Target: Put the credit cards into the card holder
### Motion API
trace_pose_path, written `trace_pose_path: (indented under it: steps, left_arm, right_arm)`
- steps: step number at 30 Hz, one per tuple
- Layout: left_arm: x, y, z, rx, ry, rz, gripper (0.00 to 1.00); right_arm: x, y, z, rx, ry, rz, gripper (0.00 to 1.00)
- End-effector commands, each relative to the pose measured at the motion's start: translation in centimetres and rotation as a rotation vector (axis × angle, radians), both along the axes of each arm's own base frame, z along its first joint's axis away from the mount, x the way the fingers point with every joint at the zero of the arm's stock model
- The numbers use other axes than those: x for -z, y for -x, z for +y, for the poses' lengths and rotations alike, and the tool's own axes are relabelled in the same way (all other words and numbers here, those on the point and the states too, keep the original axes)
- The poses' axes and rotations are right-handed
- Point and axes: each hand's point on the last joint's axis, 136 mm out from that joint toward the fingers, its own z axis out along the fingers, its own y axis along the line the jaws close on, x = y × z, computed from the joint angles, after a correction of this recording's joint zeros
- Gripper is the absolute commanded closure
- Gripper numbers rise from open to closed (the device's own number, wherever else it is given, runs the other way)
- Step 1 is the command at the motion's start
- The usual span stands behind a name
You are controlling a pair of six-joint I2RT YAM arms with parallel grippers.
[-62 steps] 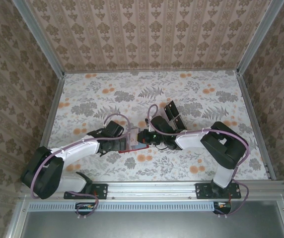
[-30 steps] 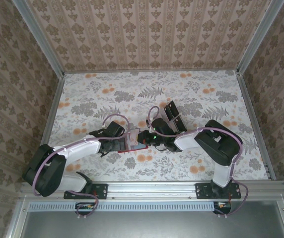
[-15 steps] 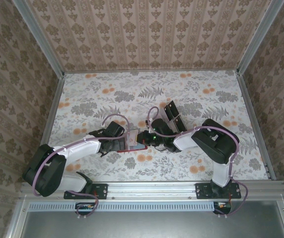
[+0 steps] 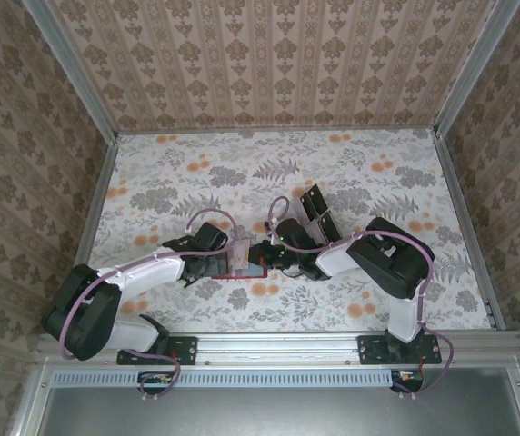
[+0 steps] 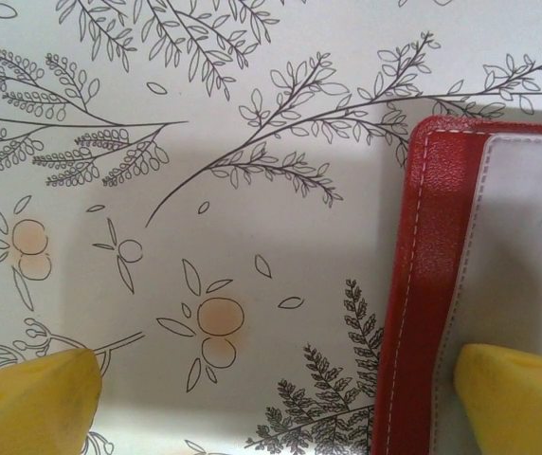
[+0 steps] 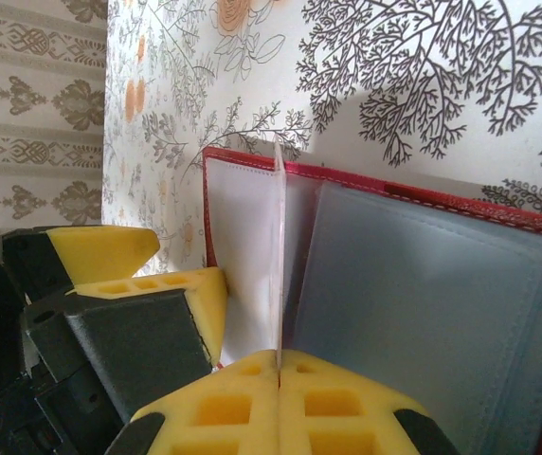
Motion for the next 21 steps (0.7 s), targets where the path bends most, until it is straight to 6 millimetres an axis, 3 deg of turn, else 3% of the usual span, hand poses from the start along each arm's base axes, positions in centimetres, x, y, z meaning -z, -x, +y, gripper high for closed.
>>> trace_pose_path:
  steps: [1,10,21]
  left_arm:
    - [0.5,1.0,0.9,-0.019,-0.032,0.034,0.00]
    - [0.3,1.9,1.8,-0.076,-0.011,0.024,0.00]
    - [1.6,2.9,1.7,-0.116,0.020,0.057,0.00]
  right_arm:
    - [1.1,1.3,0.1,-0.027,0.000,0.034,1.00]
    - [1.3,1.2,-0.4,0.008,-0.005,0.047,1.00]
    - [1.7,1.5,-0.2,0.019,-0.025,0.070,1.00]
